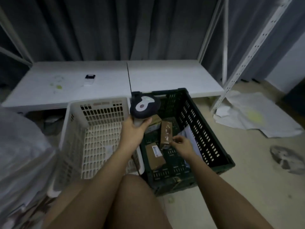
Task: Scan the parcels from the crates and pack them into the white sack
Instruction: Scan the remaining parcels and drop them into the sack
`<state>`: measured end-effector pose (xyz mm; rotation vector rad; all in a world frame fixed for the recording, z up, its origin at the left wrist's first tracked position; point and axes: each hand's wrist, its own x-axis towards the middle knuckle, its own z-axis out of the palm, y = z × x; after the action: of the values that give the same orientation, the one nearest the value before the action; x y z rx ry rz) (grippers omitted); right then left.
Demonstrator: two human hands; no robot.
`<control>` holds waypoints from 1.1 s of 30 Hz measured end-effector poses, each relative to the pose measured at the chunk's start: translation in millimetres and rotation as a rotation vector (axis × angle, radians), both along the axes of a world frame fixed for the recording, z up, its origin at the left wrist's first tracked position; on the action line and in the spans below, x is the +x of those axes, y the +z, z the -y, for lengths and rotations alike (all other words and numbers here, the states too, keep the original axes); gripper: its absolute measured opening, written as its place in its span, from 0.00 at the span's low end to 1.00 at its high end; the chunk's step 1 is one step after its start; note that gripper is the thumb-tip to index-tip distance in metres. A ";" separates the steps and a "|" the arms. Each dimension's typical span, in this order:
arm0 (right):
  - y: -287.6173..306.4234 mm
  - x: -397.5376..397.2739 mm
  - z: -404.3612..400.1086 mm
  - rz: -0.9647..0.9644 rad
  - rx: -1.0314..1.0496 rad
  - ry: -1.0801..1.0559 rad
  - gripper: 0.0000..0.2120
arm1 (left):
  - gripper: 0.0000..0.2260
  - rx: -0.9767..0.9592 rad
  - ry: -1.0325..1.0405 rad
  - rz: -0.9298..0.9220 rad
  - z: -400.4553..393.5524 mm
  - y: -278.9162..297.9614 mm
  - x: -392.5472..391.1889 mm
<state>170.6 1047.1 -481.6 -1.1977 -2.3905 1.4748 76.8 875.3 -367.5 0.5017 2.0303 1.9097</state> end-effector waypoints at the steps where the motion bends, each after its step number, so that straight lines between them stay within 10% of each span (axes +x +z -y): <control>1: -14.8 -4.9 -3.1 0.030 -0.004 0.004 0.05 | 0.19 -0.021 -0.013 0.009 -3.2 -11.5 -5.9; 7: -85.3 -44.6 -29.0 0.162 -0.020 -0.042 0.03 | 0.18 -0.196 -0.096 0.040 -13.8 -71.9 -49.4; 13: -157.7 -88.9 -50.4 0.310 0.009 -0.102 0.33 | 0.14 -0.284 -0.133 0.101 -33.7 -122.2 -81.7; 22: -207.5 -130.8 -65.8 0.460 0.039 -0.167 0.48 | 0.15 -0.295 -0.131 0.207 -52.4 -173.3 -98.0; 33: -165.7 -97.6 -72.7 0.185 0.003 -0.286 0.34 | 0.16 -0.238 -0.045 0.201 -40.8 -149.2 -97.6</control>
<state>73.0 1119.8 -647.3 -1.6597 -2.2053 1.3225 -20.8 916.0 -516.8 0.2807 2.0574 1.5943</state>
